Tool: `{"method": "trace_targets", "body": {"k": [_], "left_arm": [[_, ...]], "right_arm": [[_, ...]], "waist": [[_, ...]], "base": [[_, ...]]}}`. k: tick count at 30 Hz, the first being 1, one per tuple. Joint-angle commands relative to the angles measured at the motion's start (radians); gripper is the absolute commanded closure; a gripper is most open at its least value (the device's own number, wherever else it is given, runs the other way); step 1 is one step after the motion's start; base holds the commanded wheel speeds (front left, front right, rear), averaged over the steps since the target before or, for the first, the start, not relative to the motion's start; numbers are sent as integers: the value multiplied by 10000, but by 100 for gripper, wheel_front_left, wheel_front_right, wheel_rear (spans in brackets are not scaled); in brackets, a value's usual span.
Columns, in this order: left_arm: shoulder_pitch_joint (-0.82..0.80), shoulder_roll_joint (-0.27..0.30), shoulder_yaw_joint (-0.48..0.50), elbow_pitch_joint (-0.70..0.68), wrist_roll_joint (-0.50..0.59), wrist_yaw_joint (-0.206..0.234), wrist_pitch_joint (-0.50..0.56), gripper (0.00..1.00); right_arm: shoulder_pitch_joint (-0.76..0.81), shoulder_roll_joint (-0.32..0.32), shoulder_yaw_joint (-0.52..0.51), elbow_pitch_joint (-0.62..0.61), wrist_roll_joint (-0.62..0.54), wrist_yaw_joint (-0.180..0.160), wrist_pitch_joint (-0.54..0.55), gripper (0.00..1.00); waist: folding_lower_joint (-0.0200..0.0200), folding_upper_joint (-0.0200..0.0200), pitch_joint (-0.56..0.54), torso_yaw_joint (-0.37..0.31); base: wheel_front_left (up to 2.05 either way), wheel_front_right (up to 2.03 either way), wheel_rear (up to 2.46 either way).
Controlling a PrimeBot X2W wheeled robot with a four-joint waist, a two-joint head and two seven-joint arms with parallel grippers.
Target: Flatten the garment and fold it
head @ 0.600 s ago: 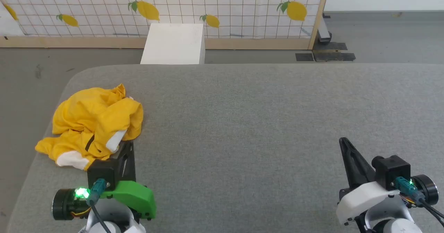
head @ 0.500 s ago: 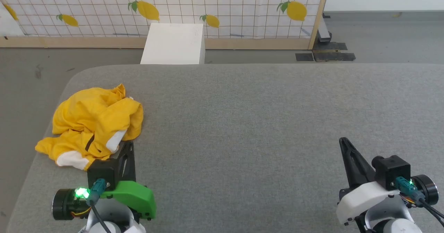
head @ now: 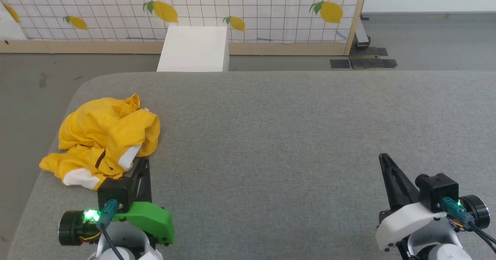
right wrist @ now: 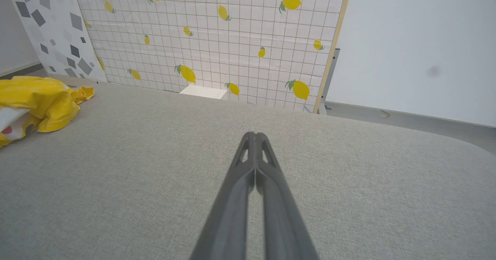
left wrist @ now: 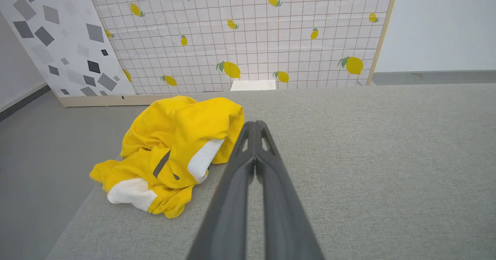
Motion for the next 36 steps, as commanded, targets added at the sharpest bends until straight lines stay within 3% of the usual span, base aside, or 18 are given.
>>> {"method": "trace_targets", "body": {"k": [1, 14, 15, 36], "left_arm": [[108, -34, 28, -30, 105, 66, 12, 100], [108, -34, 28, -30, 105, 66, 12, 100], [-1, 0, -3, 0, -1, 0, -1, 0], [-136, 42, -358, 334, -319, 225, -325, 0]], "right_arm": [[-167, 28, 14, -51, -62, -17, 3, 100], [-167, 28, 14, -51, -62, -17, 3, 100], [-1, 0, 1, 2, 3, 0, -1, 0], [-2, -1, 3, 94, 122, -3, -218, 0]], "waist": [[0, 0, 0, 0], [0, 0, 0, 0], [0, 0, 0, 0], [0, 0, -108, 290]], "base": [[0, 0, 0], [0, 0, 0], [0, 0, 0], [0, 0, 0]]}}
